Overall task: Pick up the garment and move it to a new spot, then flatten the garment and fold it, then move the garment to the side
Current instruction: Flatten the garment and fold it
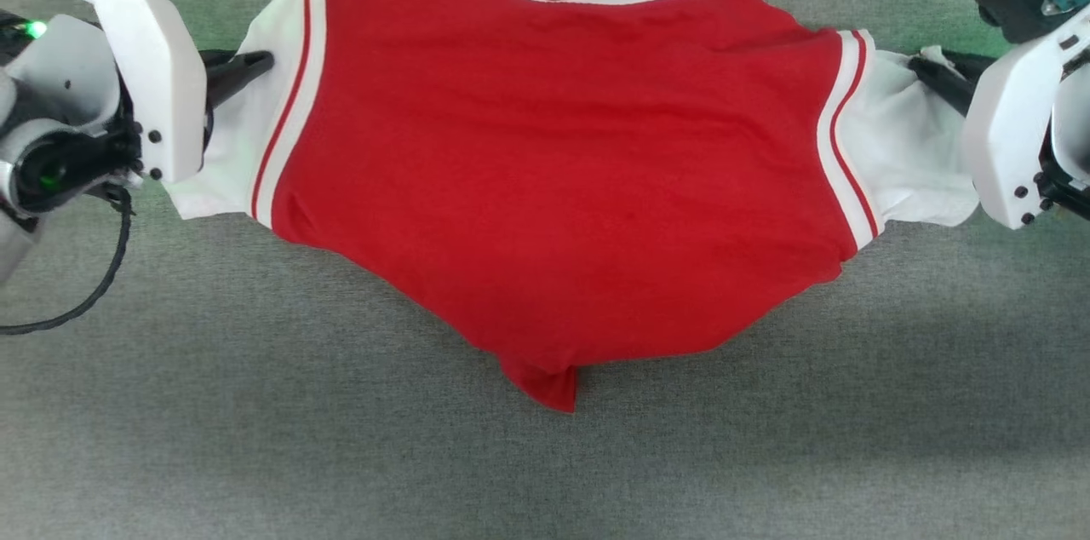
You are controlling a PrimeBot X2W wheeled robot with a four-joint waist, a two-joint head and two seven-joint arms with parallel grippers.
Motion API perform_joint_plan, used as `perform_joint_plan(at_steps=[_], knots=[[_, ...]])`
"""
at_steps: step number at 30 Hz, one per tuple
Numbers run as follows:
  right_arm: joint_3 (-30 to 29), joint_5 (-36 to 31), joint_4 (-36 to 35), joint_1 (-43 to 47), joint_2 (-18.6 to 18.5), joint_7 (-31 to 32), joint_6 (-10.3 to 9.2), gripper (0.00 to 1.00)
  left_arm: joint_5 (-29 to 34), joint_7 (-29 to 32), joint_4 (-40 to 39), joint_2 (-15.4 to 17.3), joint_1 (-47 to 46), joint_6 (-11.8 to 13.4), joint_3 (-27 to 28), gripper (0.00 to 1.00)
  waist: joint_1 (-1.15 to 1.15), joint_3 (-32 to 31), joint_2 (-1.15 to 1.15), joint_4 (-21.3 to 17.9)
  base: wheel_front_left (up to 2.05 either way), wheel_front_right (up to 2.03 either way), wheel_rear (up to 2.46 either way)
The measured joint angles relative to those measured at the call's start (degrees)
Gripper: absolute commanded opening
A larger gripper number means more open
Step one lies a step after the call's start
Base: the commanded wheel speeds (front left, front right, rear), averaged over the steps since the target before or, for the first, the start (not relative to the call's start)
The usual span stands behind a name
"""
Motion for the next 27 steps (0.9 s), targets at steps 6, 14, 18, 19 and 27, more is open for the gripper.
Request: perform_joint_plan(at_steps=[6,14,18,19,27], knots=[[-4.0,-0.7,2.0,-0.5,1.6,-6.1,-0.01,0.00,0.4,-9.8,2.4,-1.3,-1.0,0.0,-1.4,0.00,0.00,-2.7,0.00,0.0,0.00,0.00,0.00],[-15.8,-6.5,9.3,-10.1,7.5,-14.6,-0.02,0.00,-0.6,-27.9,9.2,-5.1,-7.6,0.0,2.5,0.00,0.00,-4.5,0.00,-0.6,0.00,0.00,0.00],[-21.4,-10.2,15.2,-19.0,12.6,-18.4,-0.02,0.00,-1.8,-34.3,15.6,-8.3,-14.1,-0.1,6.6,0.00,0.00,-3.4,0.00,-1.0,0.00,0.00,0.00],[-22.8,-11.1,16.8,-21.7,13.9,-19.4,-0.02,0.00,-2.1,-35.3,17.4,-9.2,-16.0,-0.1,7.5,0.00,0.00,-3.1,0.00,-1.1,0.00,0.00,0.00],[-33.9,-21.7,29.5,-40.9,21.7,-32.8,-0.01,0.00,-2.3,-45.2,29.7,-16.3,-30.9,-0.1,14.4,0.00,0.00,-1.5,0.00,-1.9,0.00,0.00,0.00]])
